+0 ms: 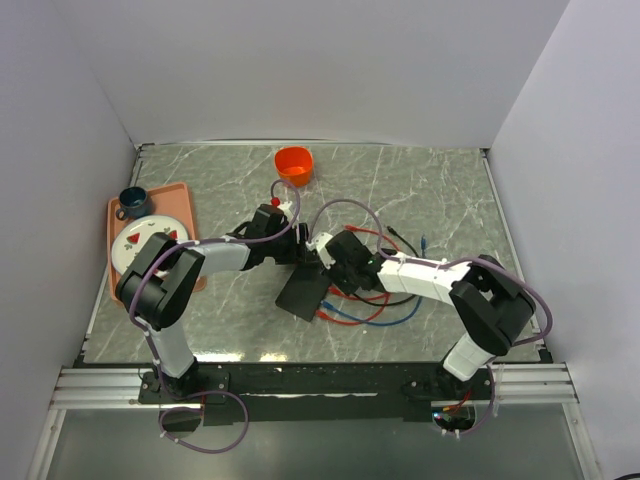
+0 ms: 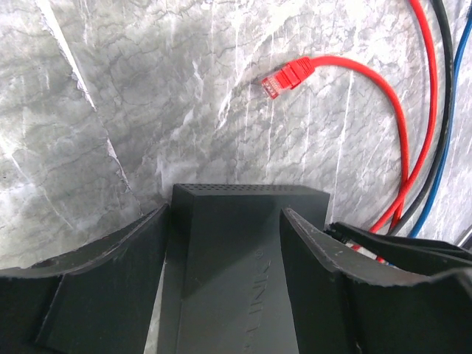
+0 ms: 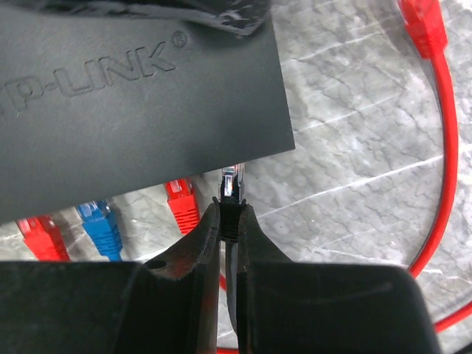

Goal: Insert the plug into the switch port

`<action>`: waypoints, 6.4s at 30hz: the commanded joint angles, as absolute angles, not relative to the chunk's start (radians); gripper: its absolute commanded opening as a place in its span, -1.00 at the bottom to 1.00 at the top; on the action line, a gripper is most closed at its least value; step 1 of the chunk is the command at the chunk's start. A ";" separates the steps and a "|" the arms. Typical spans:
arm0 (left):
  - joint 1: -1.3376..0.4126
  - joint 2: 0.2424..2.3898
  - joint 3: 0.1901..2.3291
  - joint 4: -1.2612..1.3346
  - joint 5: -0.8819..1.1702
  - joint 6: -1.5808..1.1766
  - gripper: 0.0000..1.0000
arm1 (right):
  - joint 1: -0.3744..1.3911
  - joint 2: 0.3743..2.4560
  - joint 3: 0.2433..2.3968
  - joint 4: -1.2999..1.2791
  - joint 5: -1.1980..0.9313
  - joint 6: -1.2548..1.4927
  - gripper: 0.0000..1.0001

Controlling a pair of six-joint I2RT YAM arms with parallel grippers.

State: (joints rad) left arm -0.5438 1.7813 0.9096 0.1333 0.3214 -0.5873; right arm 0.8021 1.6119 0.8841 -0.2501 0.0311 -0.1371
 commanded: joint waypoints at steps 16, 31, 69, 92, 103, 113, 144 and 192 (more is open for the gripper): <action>-0.554 1.726 0.812 0.117 0.367 -0.606 0.34 | 0.853 1.603 0.902 -0.060 0.047 -0.032 -1.00; -0.594 1.746 0.788 0.169 0.400 -0.620 0.33 | 0.853 1.572 0.848 0.107 0.005 -0.012 -1.00; -0.640 1.733 0.770 0.163 0.370 -0.667 0.30 | 0.893 1.572 0.832 0.112 0.078 0.067 -1.00; -0.696 1.700 0.687 0.179 0.371 -0.707 0.09 | 0.900 1.537 0.779 0.265 0.152 0.149 -1.00; -0.738 1.652 0.646 0.175 0.360 -0.730 0.04 | 0.902 1.565 0.822 0.287 0.173 0.181 -1.00; -0.769 1.640 0.649 0.178 0.342 -0.753 0.04 | 0.904 1.572 0.853 0.275 0.150 0.158 -1.00; -0.773 1.578 0.675 0.123 0.332 -0.735 0.17 | 0.931 1.657 0.959 0.258 0.015 0.086 -1.00; -0.727 1.606 0.750 0.189 0.399 -0.660 0.37 | 0.931 1.532 0.769 0.337 -0.164 -0.074 -1.00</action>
State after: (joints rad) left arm -0.6655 1.5501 0.7101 0.0528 0.0734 -0.6067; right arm 0.9085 1.5772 0.7567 -0.0204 0.0158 -0.0597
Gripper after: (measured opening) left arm 0.697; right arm 0.137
